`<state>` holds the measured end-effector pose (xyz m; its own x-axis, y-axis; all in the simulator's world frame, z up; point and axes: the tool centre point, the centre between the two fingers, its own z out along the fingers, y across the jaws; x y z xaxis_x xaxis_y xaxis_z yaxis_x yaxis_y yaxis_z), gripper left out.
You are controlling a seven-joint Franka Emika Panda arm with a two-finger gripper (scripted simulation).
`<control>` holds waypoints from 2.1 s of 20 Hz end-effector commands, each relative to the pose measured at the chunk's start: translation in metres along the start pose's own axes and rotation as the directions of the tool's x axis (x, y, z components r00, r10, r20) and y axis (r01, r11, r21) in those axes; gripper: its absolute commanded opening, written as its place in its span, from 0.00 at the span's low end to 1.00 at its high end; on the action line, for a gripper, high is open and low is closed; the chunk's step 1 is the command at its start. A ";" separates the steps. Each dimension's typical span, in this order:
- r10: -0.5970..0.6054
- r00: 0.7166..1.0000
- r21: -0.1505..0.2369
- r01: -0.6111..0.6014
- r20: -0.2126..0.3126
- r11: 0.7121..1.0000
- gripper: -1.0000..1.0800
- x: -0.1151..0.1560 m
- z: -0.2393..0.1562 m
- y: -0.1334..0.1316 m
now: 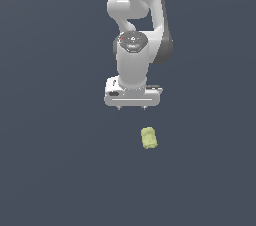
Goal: Pick up the object and move it to a goal position.
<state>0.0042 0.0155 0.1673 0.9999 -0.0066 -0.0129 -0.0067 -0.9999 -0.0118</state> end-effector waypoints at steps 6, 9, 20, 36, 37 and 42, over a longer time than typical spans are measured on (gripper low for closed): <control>-0.012 1.000 -0.012 0.012 0.004 1.000 0.96 0.001 0.005 -0.001; -0.022 1.000 -0.024 0.022 0.008 0.999 0.96 0.001 0.009 -0.002; -0.033 0.999 -0.025 0.034 0.007 0.999 0.96 0.010 0.015 -0.009; -0.097 0.995 -0.017 0.097 -0.008 0.995 0.96 0.065 0.067 -0.067; -0.100 0.995 -0.016 0.100 -0.009 0.995 0.96 0.067 0.070 -0.069; -0.108 0.994 -0.014 0.107 -0.011 0.994 0.96 0.073 0.078 -0.078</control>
<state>0.0749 0.0917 0.0912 0.9951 0.0994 -0.0019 0.0994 -0.9951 0.0009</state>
